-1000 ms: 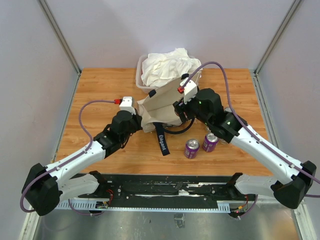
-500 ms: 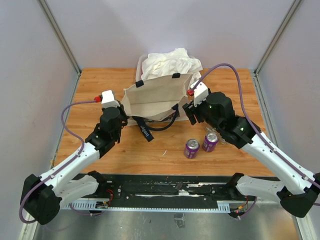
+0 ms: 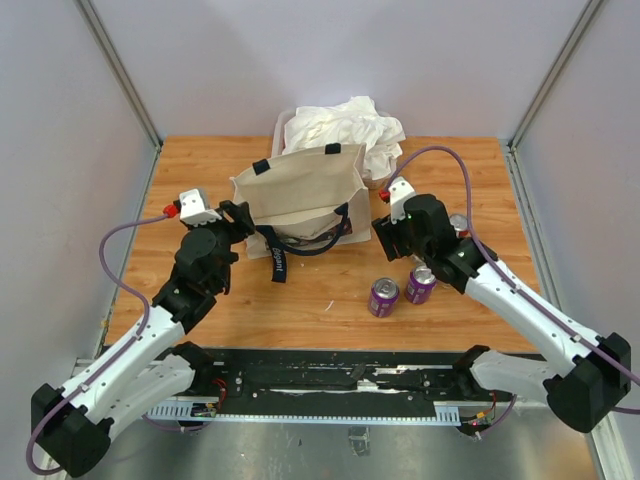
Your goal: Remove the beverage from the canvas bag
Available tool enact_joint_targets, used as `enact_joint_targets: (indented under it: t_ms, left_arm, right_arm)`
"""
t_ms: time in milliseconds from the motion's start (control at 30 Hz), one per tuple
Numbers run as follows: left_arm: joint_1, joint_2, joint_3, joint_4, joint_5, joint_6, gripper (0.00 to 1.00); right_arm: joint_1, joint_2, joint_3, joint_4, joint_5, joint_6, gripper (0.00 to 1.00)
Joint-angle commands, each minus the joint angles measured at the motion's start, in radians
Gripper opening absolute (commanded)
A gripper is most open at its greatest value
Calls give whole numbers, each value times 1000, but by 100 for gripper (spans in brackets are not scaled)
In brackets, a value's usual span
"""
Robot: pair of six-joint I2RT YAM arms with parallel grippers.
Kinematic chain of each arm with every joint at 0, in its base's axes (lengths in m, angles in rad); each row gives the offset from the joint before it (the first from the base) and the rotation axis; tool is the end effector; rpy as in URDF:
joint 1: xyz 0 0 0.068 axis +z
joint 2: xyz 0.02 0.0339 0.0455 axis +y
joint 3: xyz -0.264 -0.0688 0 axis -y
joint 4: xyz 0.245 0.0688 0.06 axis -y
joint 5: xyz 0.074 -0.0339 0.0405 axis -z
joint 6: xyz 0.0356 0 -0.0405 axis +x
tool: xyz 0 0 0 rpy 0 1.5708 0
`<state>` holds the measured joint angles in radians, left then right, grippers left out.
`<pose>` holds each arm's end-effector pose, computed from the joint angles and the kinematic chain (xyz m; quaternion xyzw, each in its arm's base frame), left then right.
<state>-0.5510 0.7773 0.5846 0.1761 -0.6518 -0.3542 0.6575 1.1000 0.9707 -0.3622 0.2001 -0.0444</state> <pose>0.1698 -0.0790 0.3089 -0.1571 0.6942 -0.0852 0.6972 0.1998 0.1453 0.3253 -0.2453 0.8192 0.0726 0.5133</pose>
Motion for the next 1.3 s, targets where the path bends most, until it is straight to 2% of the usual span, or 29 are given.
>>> enact_joint_targets:
  t_ms: [0, 167, 267, 367, 467, 633, 833, 900, 933, 1033, 1067, 1267]
  left_arm:
    - [6, 13, 25, 38, 78, 10, 70]
    - [6, -4, 17, 33, 136, -34, 80]
    - [6, -35, 4, 28, 155, -39, 90]
    - [6, -68, 1, -12, 147, -33, 97]
    - [5, -100, 4, -80, 119, -21, 99]
    - [5, -153, 7, -188, 74, -19, 100]
    - [5, -252, -36, -239, 94, -16, 100]
    - [5, -276, -46, -250, 99, -16, 100]
    - [5, -282, -47, -261, 97, -17, 100]
    - [5, -275, -35, -300, 94, -12, 100]
    - [5, -265, -27, -317, 90, -13, 100]
    - [5, -212, 1, -382, 84, -39, 100]
  right_arm:
    - [-65, 23, -26, 169, -89, 59, 1]
    - [-123, 105, -66, 252, -201, 104, 1]
    - [-130, 157, -75, 274, -225, 108, 1]
    - [-130, 203, -84, 282, -229, 102, 1]
    - [-130, 230, -106, 293, -218, 97, 2]
    - [-130, 245, -157, 335, -183, 92, 10]
    - [-130, 266, -198, 381, -159, 86, 18]
    - [-129, 276, -203, 394, -154, 86, 27]
    - [-130, 282, -206, 399, -153, 87, 34]
    - [-130, 296, -202, 399, -144, 99, 71]
    - [-130, 297, -203, 399, -142, 102, 78]
    - [-123, 267, -193, 374, -120, 101, 100]
